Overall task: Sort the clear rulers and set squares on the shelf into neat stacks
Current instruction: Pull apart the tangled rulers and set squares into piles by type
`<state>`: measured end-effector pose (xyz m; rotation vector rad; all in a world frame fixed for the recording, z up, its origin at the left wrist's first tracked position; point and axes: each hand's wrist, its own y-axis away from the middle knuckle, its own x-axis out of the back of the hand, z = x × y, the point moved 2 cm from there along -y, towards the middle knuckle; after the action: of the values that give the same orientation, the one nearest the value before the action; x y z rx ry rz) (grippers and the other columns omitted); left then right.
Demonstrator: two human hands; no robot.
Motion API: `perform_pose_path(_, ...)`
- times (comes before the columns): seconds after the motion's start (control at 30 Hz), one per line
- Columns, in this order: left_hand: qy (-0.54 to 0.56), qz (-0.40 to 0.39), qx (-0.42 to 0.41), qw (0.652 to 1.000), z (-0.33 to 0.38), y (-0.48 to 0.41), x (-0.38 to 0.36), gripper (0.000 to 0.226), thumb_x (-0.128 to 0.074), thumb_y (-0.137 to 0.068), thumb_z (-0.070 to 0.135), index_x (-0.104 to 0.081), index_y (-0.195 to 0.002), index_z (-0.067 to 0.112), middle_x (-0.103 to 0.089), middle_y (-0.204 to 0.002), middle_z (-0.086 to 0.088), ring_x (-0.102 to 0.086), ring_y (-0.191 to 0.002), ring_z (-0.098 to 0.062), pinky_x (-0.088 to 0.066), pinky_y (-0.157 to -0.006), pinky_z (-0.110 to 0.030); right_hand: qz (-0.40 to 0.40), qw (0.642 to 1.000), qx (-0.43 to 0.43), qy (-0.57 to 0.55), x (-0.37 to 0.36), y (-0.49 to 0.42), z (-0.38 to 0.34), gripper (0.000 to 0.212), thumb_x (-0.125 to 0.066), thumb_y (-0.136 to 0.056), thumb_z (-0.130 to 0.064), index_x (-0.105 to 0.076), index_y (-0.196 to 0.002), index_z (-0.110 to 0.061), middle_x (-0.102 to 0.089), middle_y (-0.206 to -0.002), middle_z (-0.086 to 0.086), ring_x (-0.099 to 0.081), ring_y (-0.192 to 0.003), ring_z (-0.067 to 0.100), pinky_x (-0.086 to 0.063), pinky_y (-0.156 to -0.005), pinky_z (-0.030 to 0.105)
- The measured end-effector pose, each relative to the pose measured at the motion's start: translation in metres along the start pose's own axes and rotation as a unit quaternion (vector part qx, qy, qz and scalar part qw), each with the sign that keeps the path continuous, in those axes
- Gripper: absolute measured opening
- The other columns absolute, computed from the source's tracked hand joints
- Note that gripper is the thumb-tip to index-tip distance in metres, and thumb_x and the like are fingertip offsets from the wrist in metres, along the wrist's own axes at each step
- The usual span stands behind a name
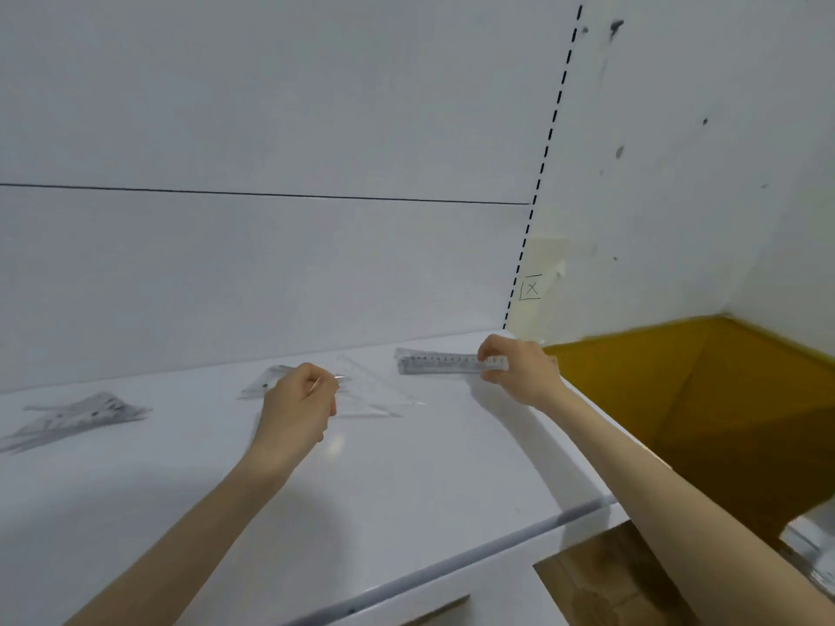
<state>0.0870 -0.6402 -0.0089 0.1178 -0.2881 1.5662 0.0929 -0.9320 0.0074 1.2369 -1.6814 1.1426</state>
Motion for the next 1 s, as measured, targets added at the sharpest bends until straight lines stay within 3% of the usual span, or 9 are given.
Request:
perform_pose_path(0.07,-0.003,0.027,0.002,1.0,-0.002,-0.002,-0.004,0.016,-0.046,-0.091,0.011,-0.058,-0.081,0.009,-0.055,-0.063,-0.004,-0.044,-0.052,-0.02,-0.037,-0.052,-0.029,-0.011,1.0,0.004,0.006,-0.005,-0.016,0.009,0.019,-0.065,-0.086,-0.019,-0.062,-0.103,-0.026,-0.062,-0.096,-0.006,-0.052,-0.09,0.017,-0.024,-0.053,0.019)
perform_pose_path(0.2,-0.021,0.068,-0.008,0.997,-0.005,-0.004,-0.01,0.02,-0.046,-0.093,0.008,-0.057,-0.076,0.011,-0.055,-0.058,-0.002,-0.044,-0.048,-0.02,-0.038,-0.049,-0.028,-0.036,0.998,0.033,-0.044,-0.022,-0.027,0.027,0.02,-0.067,-0.08,-0.017,-0.059,-0.09,-0.032,-0.067,-0.093,-0.004,-0.057,-0.087,0.02,-0.046,-0.069,0.031)
perform_pose_path(0.3,-0.021,0.087,-0.003,0.996,-0.008,-0.003,-0.016,0.018,-0.047,-0.092,0.008,-0.058,-0.078,0.007,-0.055,-0.056,-0.001,-0.044,-0.047,-0.021,-0.038,-0.049,-0.028,-0.044,0.996,0.06,-0.049,-0.026,-0.03,0.035,0.017,-0.067,-0.082,-0.017,-0.066,-0.097,-0.025,-0.069,-0.097,0.003,-0.06,-0.087,0.022,-0.046,-0.073,0.031)
perform_pose_path(0.4,-0.026,0.086,-0.001,0.996,-0.005,0.001,-0.023,0.016,-0.046,-0.093,0.009,-0.058,-0.082,0.005,-0.056,-0.059,-0.004,-0.045,-0.049,-0.021,-0.039,-0.05,-0.028,-0.058,0.995,0.071,-0.04,-0.027,-0.029,0.038,0.018,-0.064,-0.084,-0.019,-0.067,-0.102,-0.023,-0.067,-0.109,0.0,-0.059,-0.101,0.022,-0.043,-0.076,0.027)
perform_pose_path(0.53,-0.032,0.079,0.005,0.996,0.002,0.004,-0.029,0.017,-0.045,-0.093,0.012,-0.057,-0.082,0.008,-0.057,-0.062,-0.004,-0.045,-0.05,-0.021,-0.04,-0.053,-0.03,-0.03,0.983,0.128,-0.128,-0.013,-0.015,0.011,0.02,-0.062,-0.091,-0.026,-0.068,-0.109,-0.023,-0.059,-0.13,-0.008,-0.05,-0.123,0.014,-0.038,-0.102,0.031)
perform_pose_path(0.63,-0.043,0.08,0.005,0.996,0.004,0.009,-0.03,0.018,-0.045,-0.093,0.013,-0.057,-0.08,0.009,-0.058,-0.062,-0.004,-0.046,-0.051,-0.019,-0.041,-0.055,-0.031,-0.086,0.959,0.184,-0.196,-0.002,0.007,-0.035,0.036,-0.068,-0.085,-0.042,-0.065,-0.118,-0.028,-0.062,-0.124,-0.015,-0.055,-0.111,0.004,-0.042,-0.097,0.025)
perform_pose_path(0.77,-0.048,0.101,0.013,0.994,0.001,0.017,-0.019,0.017,-0.046,-0.091,0.01,-0.059,-0.082,0.005,-0.057,-0.063,-0.005,-0.047,-0.051,-0.019,-0.04,-0.051,-0.029,-0.131,0.954,0.257,-0.085,-0.016,0.025,-0.091,0.069,-0.073,-0.074,-0.057,-0.054,-0.132,-0.024,-0.063,-0.12,-0.013,-0.058,-0.107,0.005,-0.045,-0.09,0.027)
perform_pose_path(0.83,-0.051,0.111,0.015,0.992,-0.002,0.021,-0.01,0.017,-0.047,-0.091,0.009,-0.06,-0.08,0.005,-0.057,-0.062,-0.006,-0.047,-0.049,-0.019,-0.04,-0.05,-0.028,-0.118,0.953,0.278,-0.036,-0.026,0.028,-0.108,0.064,-0.07,-0.079,-0.052,-0.053,-0.133,-0.022,-0.066,-0.115,-0.011,-0.061,-0.105,0.011,-0.046,-0.089,0.03)
perform_pose_path(1.0,-0.1,0.116,0.021,0.988,-0.011,0.03,0.022,0.017,-0.048,-0.091,0.011,-0.061,-0.079,0.007,-0.061,-0.062,-0.01,-0.048,-0.049,-0.015,-0.04,-0.05,-0.028,-0.118,0.953,0.278,-0.042,-0.043,0.015,-0.127,0.048,-0.069,-0.085,-0.042,-0.06,-0.127,-0.02,-0.071,-0.108,-0.007,-0.063,-0.104,0.017,-0.049,-0.09,0.035)
